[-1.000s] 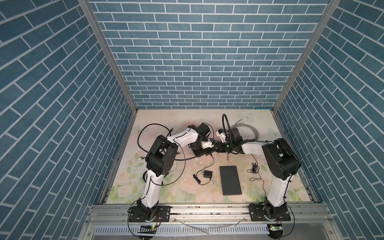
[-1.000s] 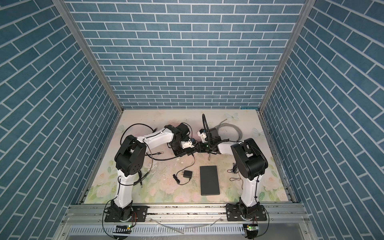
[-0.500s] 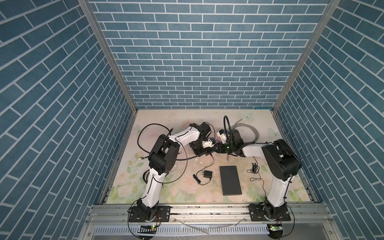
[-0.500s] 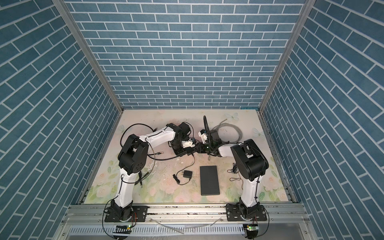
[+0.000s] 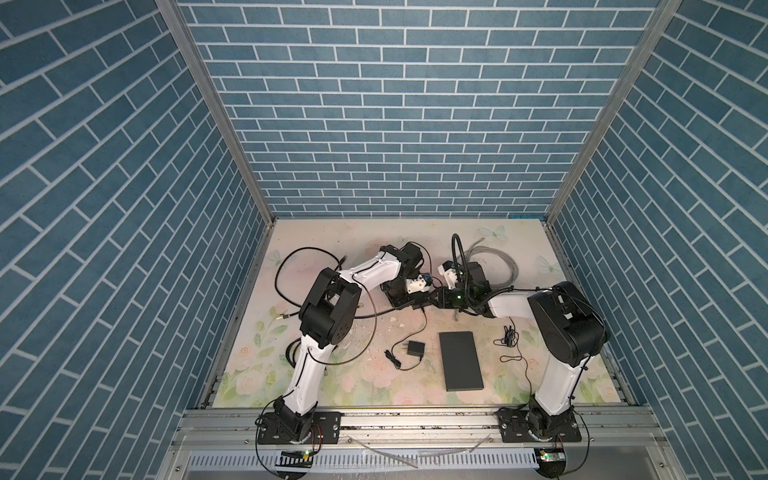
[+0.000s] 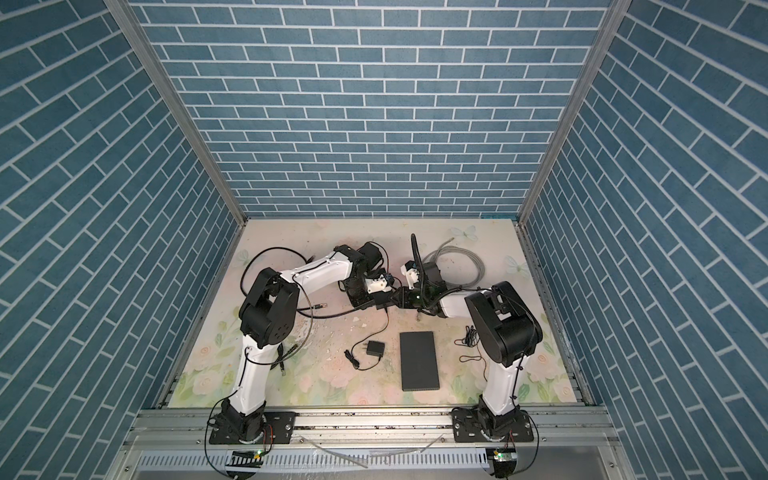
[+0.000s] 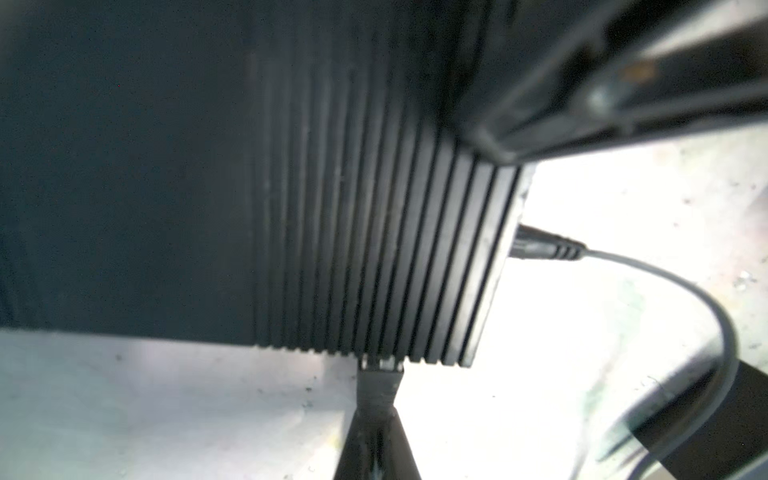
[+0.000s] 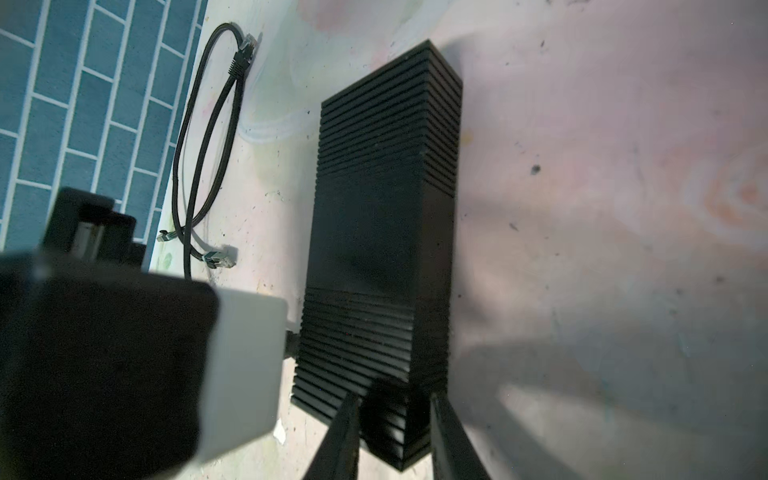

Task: Insert the plug into the switch port

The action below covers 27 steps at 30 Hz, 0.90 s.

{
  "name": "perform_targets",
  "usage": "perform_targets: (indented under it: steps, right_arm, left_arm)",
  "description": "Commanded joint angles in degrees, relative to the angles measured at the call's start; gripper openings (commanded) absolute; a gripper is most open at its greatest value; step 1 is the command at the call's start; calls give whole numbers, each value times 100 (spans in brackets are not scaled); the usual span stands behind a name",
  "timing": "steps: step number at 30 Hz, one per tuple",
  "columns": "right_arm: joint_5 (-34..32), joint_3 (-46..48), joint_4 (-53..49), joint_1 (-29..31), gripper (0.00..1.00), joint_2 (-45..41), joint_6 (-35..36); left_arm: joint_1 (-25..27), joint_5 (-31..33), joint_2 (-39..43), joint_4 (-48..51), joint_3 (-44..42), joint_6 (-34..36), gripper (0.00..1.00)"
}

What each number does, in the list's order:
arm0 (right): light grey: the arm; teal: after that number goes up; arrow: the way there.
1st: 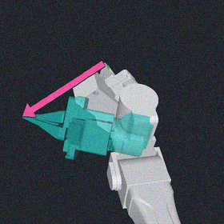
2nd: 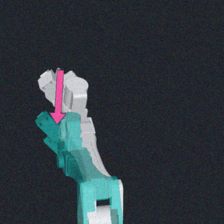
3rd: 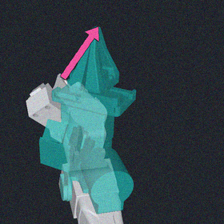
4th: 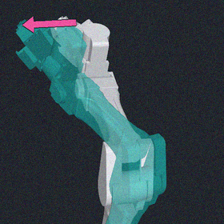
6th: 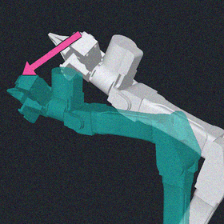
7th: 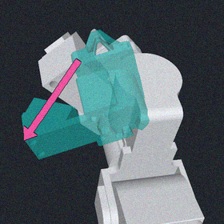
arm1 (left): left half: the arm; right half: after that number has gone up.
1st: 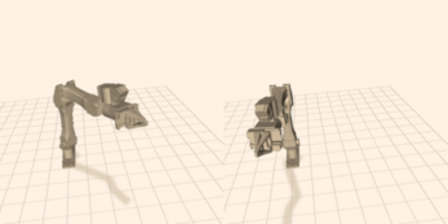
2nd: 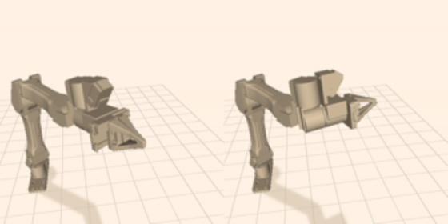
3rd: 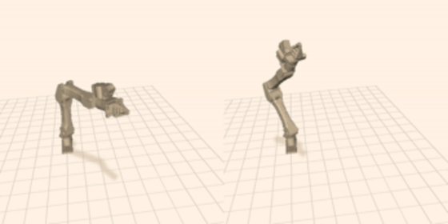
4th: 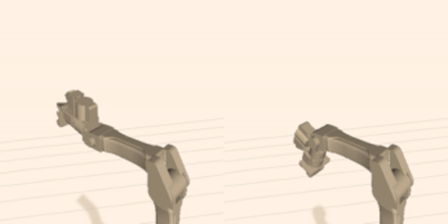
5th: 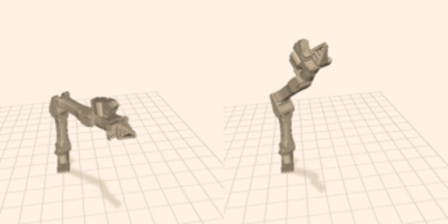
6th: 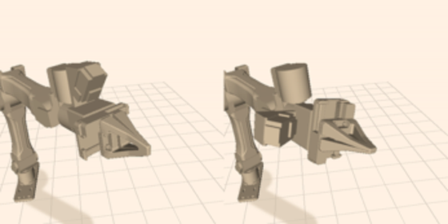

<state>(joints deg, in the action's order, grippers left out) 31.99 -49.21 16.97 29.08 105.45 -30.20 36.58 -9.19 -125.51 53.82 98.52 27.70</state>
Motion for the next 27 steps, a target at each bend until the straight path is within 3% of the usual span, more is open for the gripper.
perform_targets:
  steps: [1, 8, 11, 18, 27]
  right_arm:
    - [1398, 113, -609, 449, 29, -24, 0]
    - [1214, 149, -718, 410, 29, -82, 33]
    - [843, 166, -860, 284, 29, -109, 7]
    - [465, 286, -1004, -124, 33, -406, 12]
    - [329, 410, -1522, -610, 46, -1130, 352]
  left_arm:
    - [227, -989, -171, -2417, 563, 84, 0]
    - [261, -989, -411, -2090, 1002, 233, 0]
    - [279, -977, -511, -1908, 1052, 254, 6]
    - [271, -815, 52, -2087, 77, 389, 10]
    - [148, -524, 203, -1837, -217, 702, 15]
